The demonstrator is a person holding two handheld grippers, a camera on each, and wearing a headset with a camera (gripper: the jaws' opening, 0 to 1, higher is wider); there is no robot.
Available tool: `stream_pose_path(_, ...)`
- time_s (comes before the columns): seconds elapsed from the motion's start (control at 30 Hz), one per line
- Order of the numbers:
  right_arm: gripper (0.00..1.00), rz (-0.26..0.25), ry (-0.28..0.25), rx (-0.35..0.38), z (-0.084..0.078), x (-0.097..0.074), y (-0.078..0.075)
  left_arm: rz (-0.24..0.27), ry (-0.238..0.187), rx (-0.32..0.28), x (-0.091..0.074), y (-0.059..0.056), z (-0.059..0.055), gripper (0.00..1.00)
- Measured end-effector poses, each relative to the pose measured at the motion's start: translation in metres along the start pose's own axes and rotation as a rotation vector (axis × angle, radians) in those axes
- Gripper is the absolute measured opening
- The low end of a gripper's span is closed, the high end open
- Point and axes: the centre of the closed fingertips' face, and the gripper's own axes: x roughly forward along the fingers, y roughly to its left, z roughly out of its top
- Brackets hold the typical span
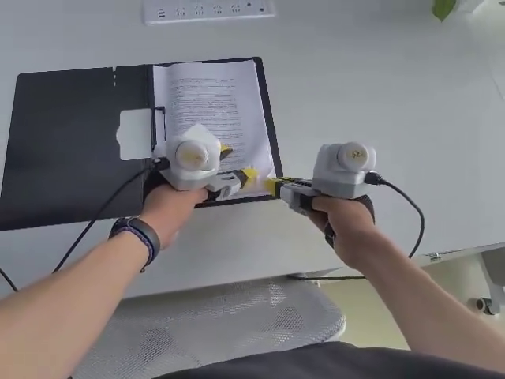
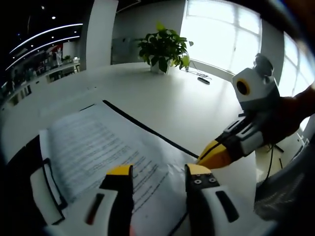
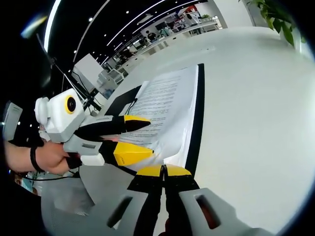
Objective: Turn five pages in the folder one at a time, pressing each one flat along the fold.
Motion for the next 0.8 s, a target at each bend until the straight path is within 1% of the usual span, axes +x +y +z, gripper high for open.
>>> stream_pose_path(0.13, 0.00, 0.001, -0.019, 0.006, 0.004, -0.005, 0.003, -0.005, -0.015, -0.004, -0.011, 0.001, 0.008, 0.47)
stream_pose_path(0.27, 0.00, 0.008, -0.045, 0.022, 0.008, -0.008, 0.007, -0.006, -0.022, -0.005, -0.023, 0.003, 0.012, 0.54)
stream_pose_path(0.37, 0.00, 0.013, -0.064, 0.028, 0.010, -0.011, 0.009, -0.002, -0.027, 0.008, -0.033, 0.005, 0.014, 0.56)
stream_pose_path(0.5, 0.00, 0.015, -0.086, 0.028, 0.014, -0.017, 0.014, 0.010, -0.024, 0.024, -0.049, 0.008, 0.010, 0.58)
stream_pose_path(0.63, 0.00, 0.017, -0.100, 0.028, 0.015, -0.020, 0.019, 0.034, -0.039, 0.005, -0.065, 0.014, 0.005, 0.59)
stream_pose_path(0.8, 0.00, 0.021, -0.121, 0.025, 0.020, -0.025, 0.026, 0.051, -0.048, 0.007, -0.082, 0.017, 0.002, 0.61)
